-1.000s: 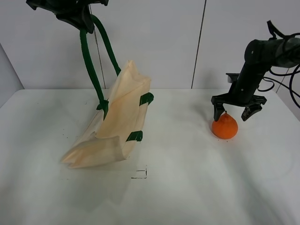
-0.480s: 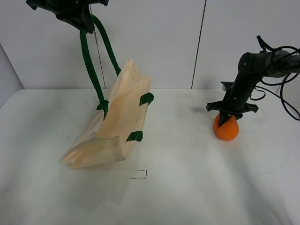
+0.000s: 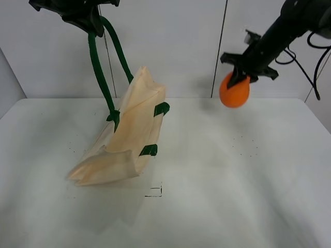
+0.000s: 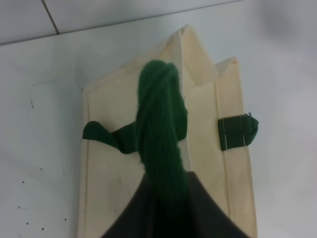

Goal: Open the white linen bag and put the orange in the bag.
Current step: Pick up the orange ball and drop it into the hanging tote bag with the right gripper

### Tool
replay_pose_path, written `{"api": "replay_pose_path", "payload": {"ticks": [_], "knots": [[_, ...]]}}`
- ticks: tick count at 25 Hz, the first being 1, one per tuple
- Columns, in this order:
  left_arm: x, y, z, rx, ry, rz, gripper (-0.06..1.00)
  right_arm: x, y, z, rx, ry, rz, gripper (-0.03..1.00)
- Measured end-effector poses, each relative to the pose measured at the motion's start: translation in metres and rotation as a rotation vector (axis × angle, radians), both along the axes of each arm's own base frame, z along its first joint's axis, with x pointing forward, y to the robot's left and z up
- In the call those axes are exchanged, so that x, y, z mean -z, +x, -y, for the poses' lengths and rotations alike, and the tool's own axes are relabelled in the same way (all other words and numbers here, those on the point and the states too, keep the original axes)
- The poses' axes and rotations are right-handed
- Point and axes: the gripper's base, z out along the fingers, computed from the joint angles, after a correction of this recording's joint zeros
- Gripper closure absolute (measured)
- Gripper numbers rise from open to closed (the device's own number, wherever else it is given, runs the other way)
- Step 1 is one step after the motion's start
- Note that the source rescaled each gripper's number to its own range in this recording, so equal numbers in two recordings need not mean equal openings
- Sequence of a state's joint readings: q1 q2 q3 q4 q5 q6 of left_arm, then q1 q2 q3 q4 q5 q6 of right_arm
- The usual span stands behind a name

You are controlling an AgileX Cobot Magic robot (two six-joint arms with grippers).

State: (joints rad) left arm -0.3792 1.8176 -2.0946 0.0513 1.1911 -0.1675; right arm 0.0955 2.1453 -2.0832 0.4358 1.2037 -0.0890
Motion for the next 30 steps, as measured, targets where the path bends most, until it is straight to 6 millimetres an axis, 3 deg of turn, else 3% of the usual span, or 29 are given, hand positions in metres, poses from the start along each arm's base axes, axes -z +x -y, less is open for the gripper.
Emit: {"api": "replay_pose_path", "payload": {"ticks": [4, 10, 15, 20, 22, 25, 26, 30], "knots": [[0.000, 0.000, 0.000, 0.000, 0.000, 0.000, 0.94, -0.020, -0.012, -0.059, -0.117, 0.109, 0.038, 0.97], [0.000, 0.000, 0.000, 0.000, 0.000, 0.000, 0.94, -0.008, -0.032, -0.146, -0.223, 0.154, 0.061, 0.97], [0.000, 0.000, 0.000, 0.000, 0.000, 0.000, 0.94, 0.038, -0.038, -0.194, -0.262, 0.146, -0.007, 0.97], [0.000, 0.000, 0.000, 0.000, 0.000, 0.000, 0.94, 0.085, -0.041, -0.224, -0.281, 0.135, -0.058, 0.95], [0.000, 0.000, 0.000, 0.000, 0.000, 0.000, 0.94, 0.097, -0.042, -0.230, -0.282, 0.139, -0.073, 0.76], [0.000, 0.000, 0.000, 0.000, 0.000, 0.000, 0.94, 0.102, -0.042, -0.231, -0.286, 0.126, -0.073, 0.24], [0.000, 0.000, 0.000, 0.000, 0.000, 0.000, 0.94, 0.103, -0.041, -0.230, -0.295, 0.109, -0.063, 0.12], [0.000, 0.000, 0.000, 0.000, 0.000, 0.000, 0.94, 0.093, -0.039, -0.224, -0.336, 0.006, -0.037, -0.01]]}}
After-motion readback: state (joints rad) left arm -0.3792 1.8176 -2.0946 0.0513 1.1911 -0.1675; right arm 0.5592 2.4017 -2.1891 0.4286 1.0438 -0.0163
